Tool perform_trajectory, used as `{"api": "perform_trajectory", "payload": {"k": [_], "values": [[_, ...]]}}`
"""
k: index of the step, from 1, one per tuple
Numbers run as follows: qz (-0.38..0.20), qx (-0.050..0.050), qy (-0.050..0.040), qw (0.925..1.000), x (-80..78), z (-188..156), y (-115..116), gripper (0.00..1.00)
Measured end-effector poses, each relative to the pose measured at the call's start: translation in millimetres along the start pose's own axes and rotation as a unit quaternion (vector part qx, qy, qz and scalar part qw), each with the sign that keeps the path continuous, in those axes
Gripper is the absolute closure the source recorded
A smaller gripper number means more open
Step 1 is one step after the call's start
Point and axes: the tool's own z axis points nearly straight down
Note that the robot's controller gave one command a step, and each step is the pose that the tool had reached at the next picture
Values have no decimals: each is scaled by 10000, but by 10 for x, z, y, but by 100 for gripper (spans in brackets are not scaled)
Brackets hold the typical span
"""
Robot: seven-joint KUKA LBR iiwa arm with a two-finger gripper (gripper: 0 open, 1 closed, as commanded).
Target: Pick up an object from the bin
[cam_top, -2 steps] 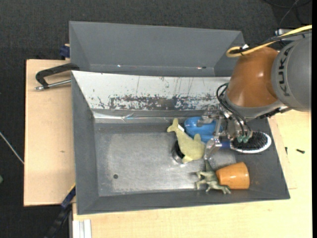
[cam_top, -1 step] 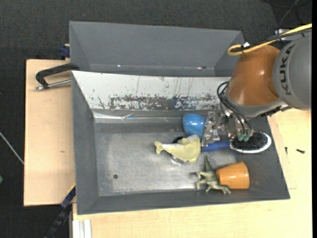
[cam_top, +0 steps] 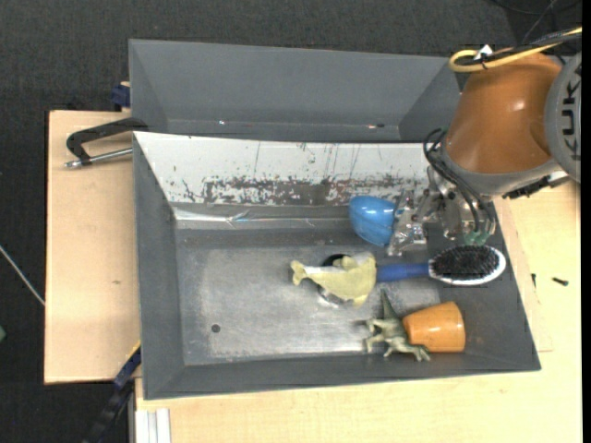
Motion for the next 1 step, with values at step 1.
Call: {"api": "perform_trajectory", "payload": {"k": [1], "values": [[28, 4, -22, 10000, -288, -1230, -35, 100]]}}
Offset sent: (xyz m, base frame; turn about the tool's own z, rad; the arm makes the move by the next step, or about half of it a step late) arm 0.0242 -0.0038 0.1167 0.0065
